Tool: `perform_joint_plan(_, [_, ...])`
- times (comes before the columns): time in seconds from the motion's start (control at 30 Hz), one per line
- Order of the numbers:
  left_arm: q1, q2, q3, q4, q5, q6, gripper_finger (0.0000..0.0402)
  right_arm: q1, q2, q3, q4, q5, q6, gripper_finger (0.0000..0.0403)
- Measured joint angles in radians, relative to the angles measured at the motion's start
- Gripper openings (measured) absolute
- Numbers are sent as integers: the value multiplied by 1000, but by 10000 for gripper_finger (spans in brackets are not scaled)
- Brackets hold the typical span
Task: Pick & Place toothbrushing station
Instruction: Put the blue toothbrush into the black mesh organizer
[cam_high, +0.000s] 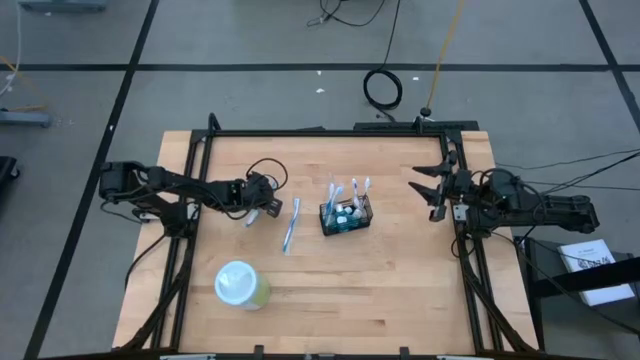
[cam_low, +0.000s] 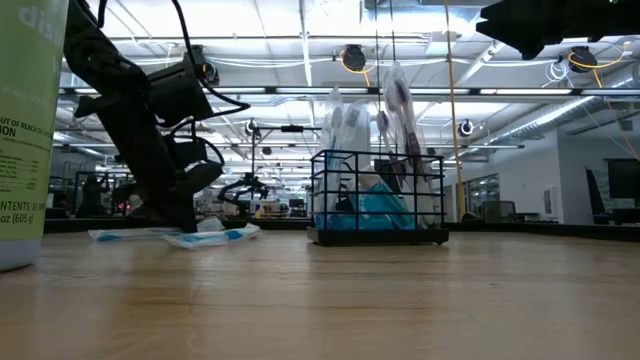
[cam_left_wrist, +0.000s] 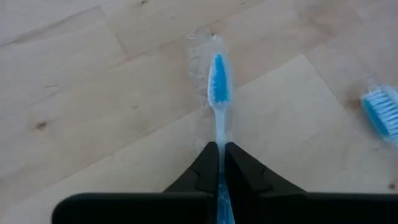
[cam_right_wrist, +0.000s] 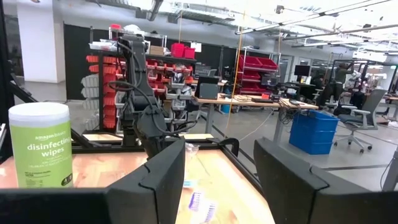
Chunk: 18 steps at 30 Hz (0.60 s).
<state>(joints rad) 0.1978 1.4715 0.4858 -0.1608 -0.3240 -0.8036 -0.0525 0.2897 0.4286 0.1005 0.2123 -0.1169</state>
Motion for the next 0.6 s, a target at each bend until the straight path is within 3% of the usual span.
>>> perform_joint_plan(0.3, [-43,-163,74,17,-26,140,5,0,0,-2,0,1,10,183])
perform_joint_plan(0.6, [-174,-362,81,390,-38,443,2,0,0,-2,0,26,11,183])
